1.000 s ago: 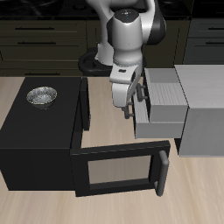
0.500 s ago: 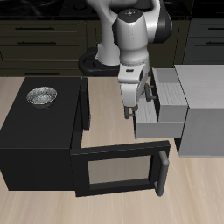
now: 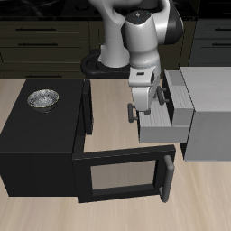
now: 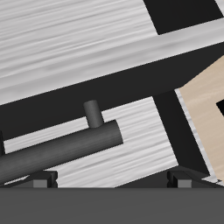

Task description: Close the top drawer of the white cabinet

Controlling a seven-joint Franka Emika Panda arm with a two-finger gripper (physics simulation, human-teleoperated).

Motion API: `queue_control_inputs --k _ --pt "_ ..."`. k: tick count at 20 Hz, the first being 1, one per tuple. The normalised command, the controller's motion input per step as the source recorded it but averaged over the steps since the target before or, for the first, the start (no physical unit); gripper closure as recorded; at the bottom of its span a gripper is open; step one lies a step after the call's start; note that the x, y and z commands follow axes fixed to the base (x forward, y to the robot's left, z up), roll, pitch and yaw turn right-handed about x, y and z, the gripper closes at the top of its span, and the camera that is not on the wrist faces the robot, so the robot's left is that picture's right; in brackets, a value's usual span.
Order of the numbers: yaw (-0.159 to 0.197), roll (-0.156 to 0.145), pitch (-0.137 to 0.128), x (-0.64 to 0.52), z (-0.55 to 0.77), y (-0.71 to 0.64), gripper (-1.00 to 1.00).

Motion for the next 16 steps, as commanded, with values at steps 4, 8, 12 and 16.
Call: queue_control_inputs --k 4,8,12,16 --pt "-0.030 0.058 -0.032 -0.01 -0.01 0.32 -1.00" --pt "-0.008 0.053 -0.040 0.01 0.00 0.30 -1.00" --pt "-0.015 0.038 -0.009 0.05 -0.04 0.29 -1.00" --pt "-0.017 0.029 -0.033 -0.02 0.02 0.18 -1.00"
